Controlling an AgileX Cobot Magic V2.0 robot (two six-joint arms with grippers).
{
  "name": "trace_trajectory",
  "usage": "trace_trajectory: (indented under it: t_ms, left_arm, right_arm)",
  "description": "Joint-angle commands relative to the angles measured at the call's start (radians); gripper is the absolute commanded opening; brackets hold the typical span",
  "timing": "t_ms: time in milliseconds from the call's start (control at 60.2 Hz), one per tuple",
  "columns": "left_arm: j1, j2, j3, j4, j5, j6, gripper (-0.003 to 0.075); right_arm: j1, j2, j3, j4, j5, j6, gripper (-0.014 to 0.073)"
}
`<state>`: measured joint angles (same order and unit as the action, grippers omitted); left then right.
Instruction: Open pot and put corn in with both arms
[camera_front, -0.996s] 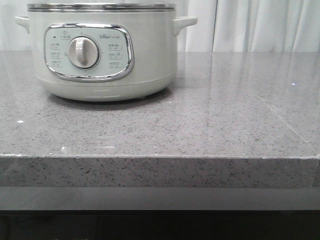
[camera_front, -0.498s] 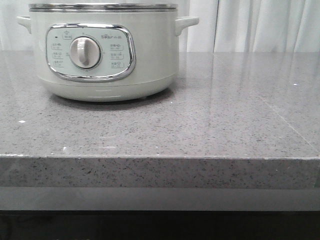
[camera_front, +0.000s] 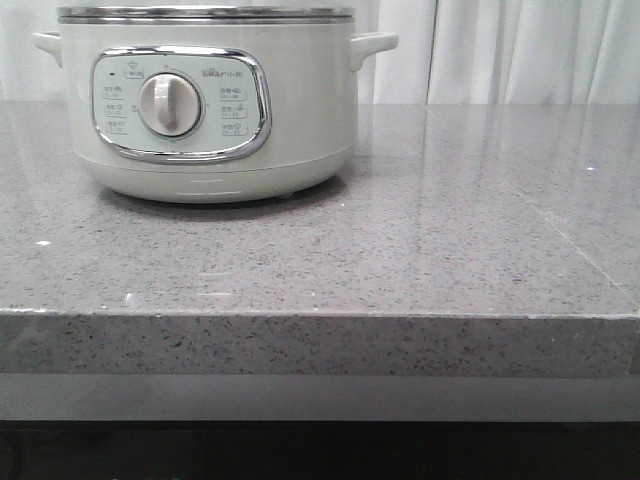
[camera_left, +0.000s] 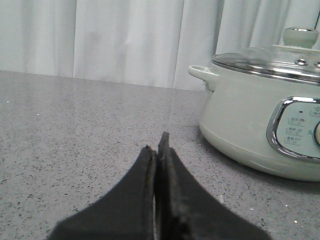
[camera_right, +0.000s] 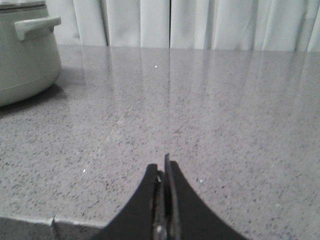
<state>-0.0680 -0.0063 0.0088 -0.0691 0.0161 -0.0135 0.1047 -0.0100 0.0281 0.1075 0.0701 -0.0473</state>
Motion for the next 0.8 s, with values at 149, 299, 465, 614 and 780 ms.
trace_trajectory:
  t_ms: [149,299,465,614,780]
  left_arm:
    - [0.002,-0.012,0.011,-0.008,-0.084,-0.001,-0.0020]
    - [0.002,-0.012,0.011,-0.008,-0.084,-0.001,-0.0020]
    - [0.002,-0.012,0.011,-0.008,-0.084,-0.001,-0.0020]
    - [0.002,-0.012,0.011,-0.008,-0.084,-0.001,-0.0020]
    - [0.002,-0.012,0.011,-0.008,-0.084,-0.001,-0.0020]
  right_arm:
    - [-0.005,-0.022,-0.012,-0.068,-0.179,0.067,-0.0069]
    - [-0.008,-0.022,-0.012,-0.068,-0.162,0.067,-0.0069]
    - [-0.051,-0.022,-0.012,-0.068,-0.144,0.069,-0.0069]
    - [-0.060,-0.022,-0.012,-0.068,-0.139,0.069,-0.0069]
    - [-0.095,-0.022,-0.012,-0.068,-0.131,0.069,-0.0069]
